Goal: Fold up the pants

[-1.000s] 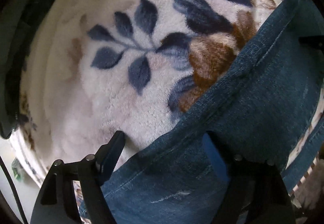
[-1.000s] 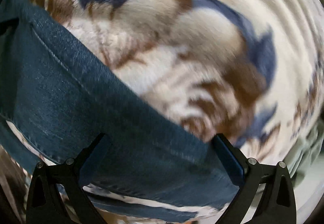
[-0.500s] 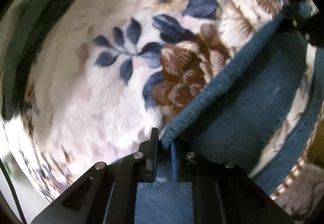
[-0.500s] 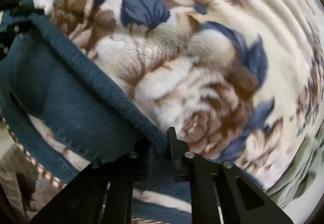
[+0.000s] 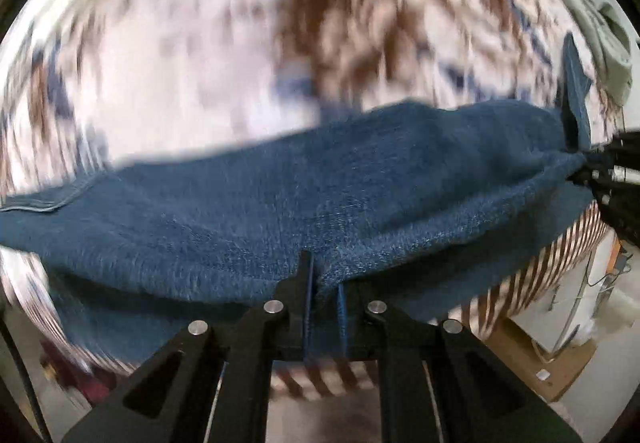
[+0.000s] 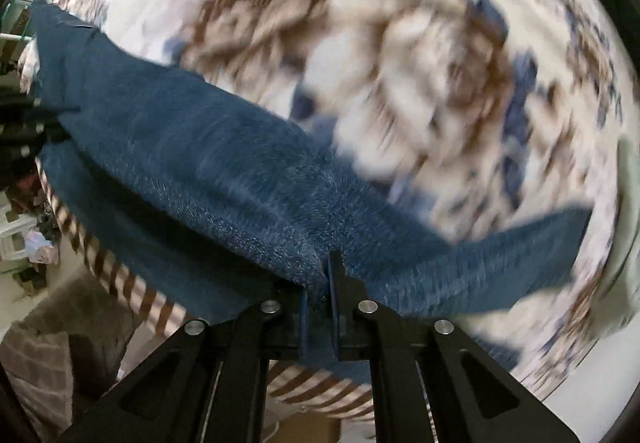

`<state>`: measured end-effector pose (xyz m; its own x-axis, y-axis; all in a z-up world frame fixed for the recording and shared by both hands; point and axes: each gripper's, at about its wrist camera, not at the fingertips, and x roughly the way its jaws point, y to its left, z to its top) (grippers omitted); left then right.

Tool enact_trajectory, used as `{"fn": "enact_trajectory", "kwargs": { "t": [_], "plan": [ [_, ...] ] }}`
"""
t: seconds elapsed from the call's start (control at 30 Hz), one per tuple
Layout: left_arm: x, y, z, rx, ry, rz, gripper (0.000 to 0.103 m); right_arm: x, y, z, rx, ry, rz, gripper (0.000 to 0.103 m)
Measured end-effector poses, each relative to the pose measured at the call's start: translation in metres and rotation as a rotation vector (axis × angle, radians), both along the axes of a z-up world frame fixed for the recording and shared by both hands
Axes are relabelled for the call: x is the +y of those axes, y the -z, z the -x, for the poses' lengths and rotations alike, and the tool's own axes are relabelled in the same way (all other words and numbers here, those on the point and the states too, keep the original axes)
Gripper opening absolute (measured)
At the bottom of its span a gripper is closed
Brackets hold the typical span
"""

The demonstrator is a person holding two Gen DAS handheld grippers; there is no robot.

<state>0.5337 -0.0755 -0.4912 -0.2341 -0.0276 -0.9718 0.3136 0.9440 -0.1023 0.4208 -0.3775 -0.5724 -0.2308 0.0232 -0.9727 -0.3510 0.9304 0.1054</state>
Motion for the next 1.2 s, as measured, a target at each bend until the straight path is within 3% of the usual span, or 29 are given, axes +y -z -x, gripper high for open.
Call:
{"fn": "enact_trajectory", "kwargs": {
  "t": [0.07,0.1,0.17,0.3,0.4,0.47,0.53,0.57,0.6,0.63,0.67,0.73,0.83,0.87,0.97,1.03,1.2],
  "plan": [
    [0.006,0.011,0.022,0.022,-0.025,-0.016,0.008,-0.004,0.016,0.028,0.043,0.051,-0.002,0.009],
    [0.011,0.016,0.03,0.034,-0.045,-0.017,0.008,-0.003,0.028,0.017,0.055,0.061,0.002,0.009],
    [0.025,0.018,0.047,0.048,-0.063,-0.023,0.008,-0.001,0.044,0.036,0.061,0.067,0.027,0.009],
    [0.045,0.027,0.045,0.036,-0.082,-0.022,0.009,0.003,0.063,0.056,0.052,0.105,0.075,0.01],
    [0.048,0.015,0.035,0.023,-0.094,-0.022,0.01,-0.003,0.059,0.053,0.05,0.176,0.089,0.015],
    [0.043,0.0,0.033,-0.015,-0.081,-0.032,0.019,-0.004,0.052,0.054,0.047,0.24,0.077,0.022],
    [0.05,-0.024,0.028,-0.072,-0.076,-0.031,0.042,-0.019,0.03,0.055,0.036,0.345,0.025,0.044],
    [0.051,-0.03,0.026,-0.099,-0.067,-0.04,0.055,-0.026,0.02,0.06,0.029,0.399,0.0,0.048],
    [0.054,-0.041,0.022,-0.127,-0.058,-0.05,0.085,-0.03,0.014,0.062,0.024,0.432,-0.015,0.053],
    [0.057,-0.048,0.022,-0.14,-0.058,-0.049,0.097,-0.036,0.003,0.064,0.019,0.479,-0.039,0.058],
    [0.06,-0.056,0.02,-0.152,-0.069,-0.042,0.097,-0.042,-0.007,0.066,0.017,0.518,-0.059,0.06],
    [0.073,-0.074,0.012,-0.175,-0.099,-0.023,0.097,-0.057,-0.022,0.065,0.037,0.575,-0.082,0.095],
    [0.079,-0.088,0.014,-0.184,-0.136,-0.014,0.097,-0.074,-0.038,0.072,0.051,0.647,-0.129,0.096],
    [0.061,-0.077,0.049,-0.187,-0.144,-0.019,0.097,-0.082,-0.044,0.073,0.042,0.66,-0.128,0.096],
    [0.048,-0.078,0.064,-0.238,-0.143,-0.06,0.097,-0.109,-0.052,0.067,-0.03,0.726,-0.053,0.096],
    [0.012,-0.05,0.072,-0.282,-0.126,-0.114,0.097,-0.133,-0.053,0.055,-0.092,0.781,0.026,0.096],
    [-0.007,-0.003,0.032,-0.357,-0.129,-0.257,0.097,-0.196,-0.015,-0.003,-0.148,0.874,0.182,0.096]
  ]
}}
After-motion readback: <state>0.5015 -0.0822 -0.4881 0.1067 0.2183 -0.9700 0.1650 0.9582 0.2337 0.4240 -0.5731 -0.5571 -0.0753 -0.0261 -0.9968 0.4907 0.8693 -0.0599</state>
